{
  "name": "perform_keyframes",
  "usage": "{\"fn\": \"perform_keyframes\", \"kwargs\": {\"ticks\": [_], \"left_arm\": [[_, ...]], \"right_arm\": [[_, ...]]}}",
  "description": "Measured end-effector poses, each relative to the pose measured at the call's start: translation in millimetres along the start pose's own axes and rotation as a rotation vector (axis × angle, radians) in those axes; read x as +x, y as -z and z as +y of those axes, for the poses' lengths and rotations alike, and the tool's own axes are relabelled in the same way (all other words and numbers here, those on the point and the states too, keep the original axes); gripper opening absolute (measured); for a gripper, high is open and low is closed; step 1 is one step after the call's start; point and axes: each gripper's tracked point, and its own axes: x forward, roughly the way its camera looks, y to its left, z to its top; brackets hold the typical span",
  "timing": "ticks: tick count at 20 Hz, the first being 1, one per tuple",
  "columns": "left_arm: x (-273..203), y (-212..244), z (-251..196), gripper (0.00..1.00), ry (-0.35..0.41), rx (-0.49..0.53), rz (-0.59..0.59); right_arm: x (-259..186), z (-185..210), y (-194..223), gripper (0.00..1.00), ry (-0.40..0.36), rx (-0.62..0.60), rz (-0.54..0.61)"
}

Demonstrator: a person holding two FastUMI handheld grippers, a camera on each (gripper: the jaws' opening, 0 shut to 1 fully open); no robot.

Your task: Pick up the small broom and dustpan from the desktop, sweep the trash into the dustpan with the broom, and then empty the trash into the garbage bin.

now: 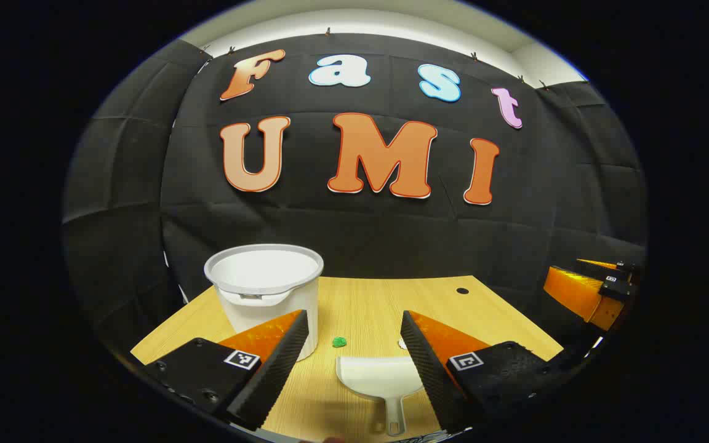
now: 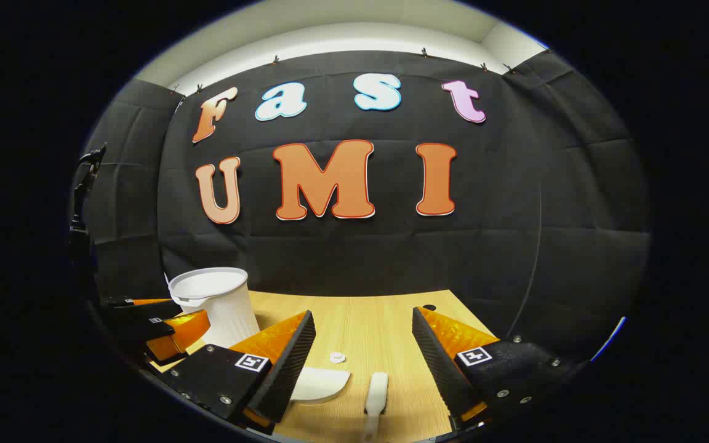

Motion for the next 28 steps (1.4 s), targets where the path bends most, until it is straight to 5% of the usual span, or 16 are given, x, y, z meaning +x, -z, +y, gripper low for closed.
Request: {"fn": "perform_keyframes", "kwargs": {"ticks": [28], "left_arm": [[-0.6, 17.2, -1.5, 0.95, 0.031, 0.043, 0.046]], "right_arm": [[-9.4, -15.0, 8.9, 0.95, 0.047, -0.009, 0.036]]}}
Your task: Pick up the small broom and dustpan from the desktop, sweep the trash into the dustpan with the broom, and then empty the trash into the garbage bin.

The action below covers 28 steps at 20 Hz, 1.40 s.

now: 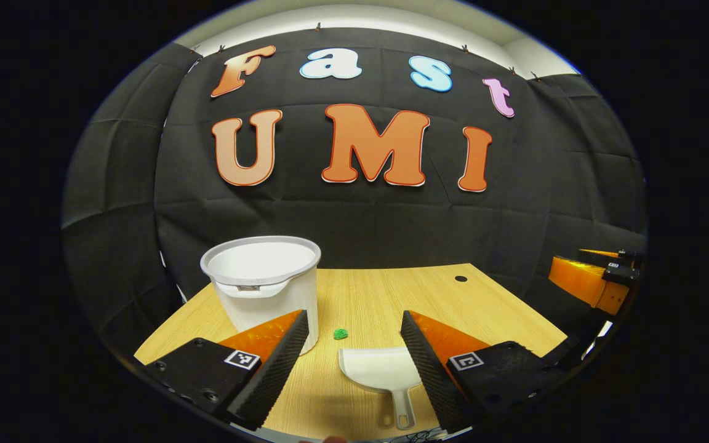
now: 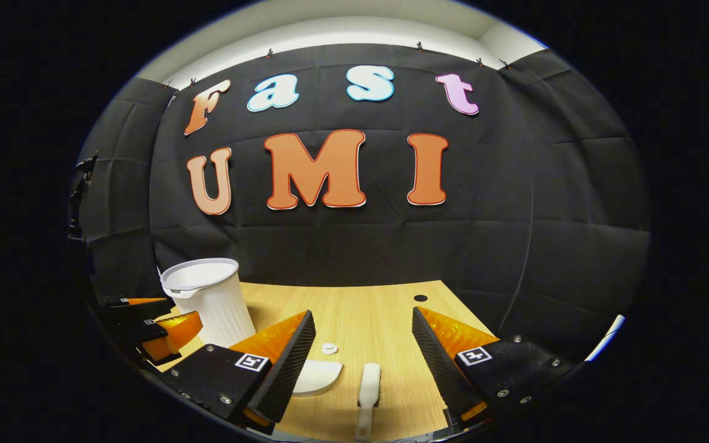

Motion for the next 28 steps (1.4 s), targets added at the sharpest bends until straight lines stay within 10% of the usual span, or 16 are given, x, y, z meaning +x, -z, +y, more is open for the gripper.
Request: {"fn": "perform_keyframes", "kwargs": {"ticks": [19, 28], "left_arm": [[6.1, 23.9, -14.3, 0.96, 0.049, -0.01, 0.086], [29.6, 154.1, -50.8, 0.96, 0.13, -0.055, 0.597]], "right_arm": [[-2.3, -6.2, 6.9, 0.95, 0.017, -0.018, 0.01], [11.2, -40.3, 34.4, 0.95, 0.003, -0.062, 0.095]]}}
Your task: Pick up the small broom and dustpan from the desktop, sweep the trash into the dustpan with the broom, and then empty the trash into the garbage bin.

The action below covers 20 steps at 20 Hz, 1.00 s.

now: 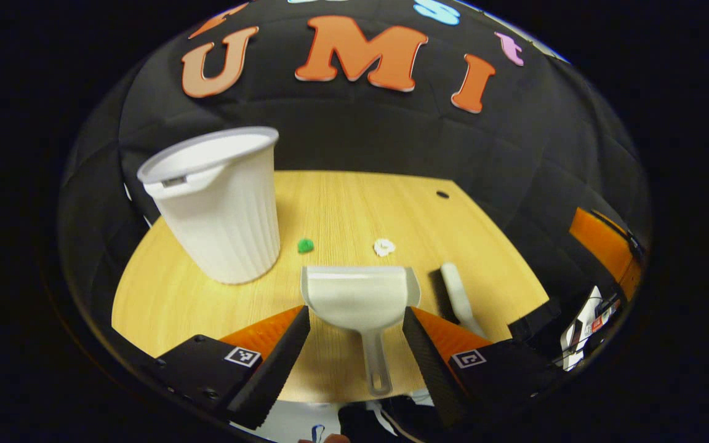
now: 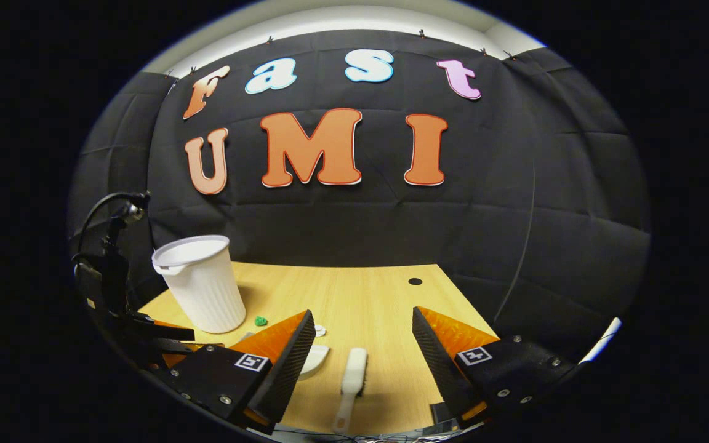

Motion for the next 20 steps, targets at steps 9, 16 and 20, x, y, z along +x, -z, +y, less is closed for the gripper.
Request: {"fn": "perform_keyframes", "kwargs": {"ticks": [9, 16, 20], "left_arm": [[55.8, 65.1, -4.0, 0.98, -0.031, 0.161, 0.458], [79.1, 72.7, -2.3, 0.99, -0.101, 0.061, 0.656], [81.4, 68.8, -7.0, 0.98, -0.12, -0.015, 0.692]], "right_arm": [[38.5, -53.1, 38.7, 0.95, -0.043, 0.115, 0.122], [56.6, -64.1, 53.7, 0.95, -0.082, 0.14, 0.183], [66.6, -62.8, 54.9, 0.95, -0.108, 0.149, 0.2]]}}
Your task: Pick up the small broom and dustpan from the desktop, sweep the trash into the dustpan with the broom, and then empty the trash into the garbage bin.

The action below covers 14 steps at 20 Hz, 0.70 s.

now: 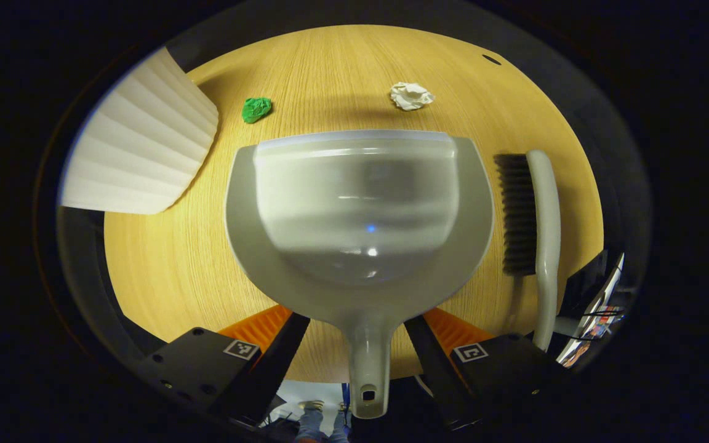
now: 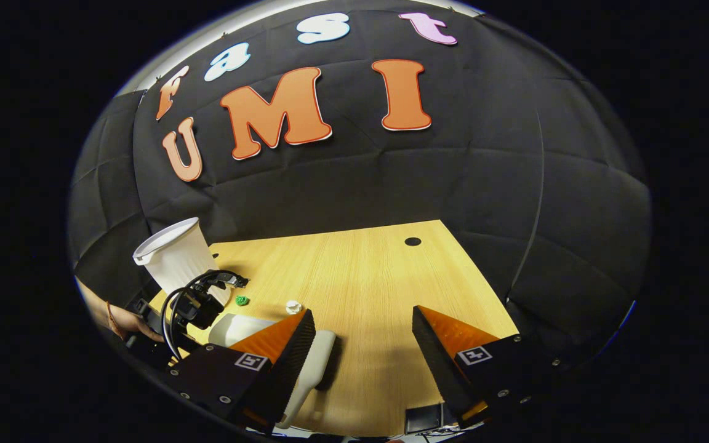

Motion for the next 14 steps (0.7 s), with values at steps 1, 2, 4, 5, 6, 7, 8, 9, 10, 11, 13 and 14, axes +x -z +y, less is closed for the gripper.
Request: {"fn": "perform_keyframes", "kwargs": {"ticks": [1, 2, 4, 5, 6, 7, 8, 9, 10, 11, 13, 14], "left_arm": [[-1.4, -0.3, 1.5, 0.97, -0.005, -0.002, 0.008], [-2.2, -0.7, -0.3, 0.95, -0.005, -0.001, 0.015], [-0.3, 1.9, -4.0, 0.91, -0.007, -0.003, 0.035], [1.8, 3.4, -2.7, 0.77, -0.014, -0.003, 0.046], [5.1, 3.0, -5.8, 0.72, -0.002, -0.013, 0.047], [8.2, 3.5, -7.3, 0.65, 0.003, -0.026, 0.052], [9.0, 3.9, -8.2, 0.6, 0.01, -0.036, 0.057], [8.2, 5.8, -9.6, 0.53, 0.023, -0.037, 0.063], [8.5, 7.3, -10.8, 0.49, 0.04, -0.028, 0.067], [6.3, 8.7, -11.8, 0.39, 0.055, -0.017, 0.063], [10.2, 3.5, -4.3, 0.36, 0.043, -0.012, 0.023], [11.0, -0.9, 0.2, 0.35, 0.042, -0.007, -0.004]], "right_arm": [[3.2, 1.3, 1.2, 0.95, -0.011, -0.001, 0.006], [5.6, 2.1, 3.8, 0.95, -0.017, -0.004, 0.015], [9.2, 6.0, 12.2, 0.95, -0.031, -0.004, 0.058], [10.7, 8.9, 17.4, 0.95, -0.038, -0.002, 0.083], [12.5, 11.0, 22.7, 0.95, -0.049, 0.002, 0.105], [13.5, 14.6, 28.4, 0.95, -0.059, 0.006, 0.129], [13.1, 17.5, 36.0, 0.96, -0.065, 0.007, 0.155], [13.8, 20.6, 43.9, 0.95, -0.073, 0.009, 0.186], [13.9, 24.4, 53.3, 0.96, -0.085, 0.01, 0.217], [14.7, 28.9, 60.8, 0.96, -0.092, 0.011, 0.242], [13.3, 36.0, 81.6, 0.96, -0.104, 0.015, 0.323], [12.5, 39.7, 94.3, 0.96, -0.106, 0.021, 0.37]]}}
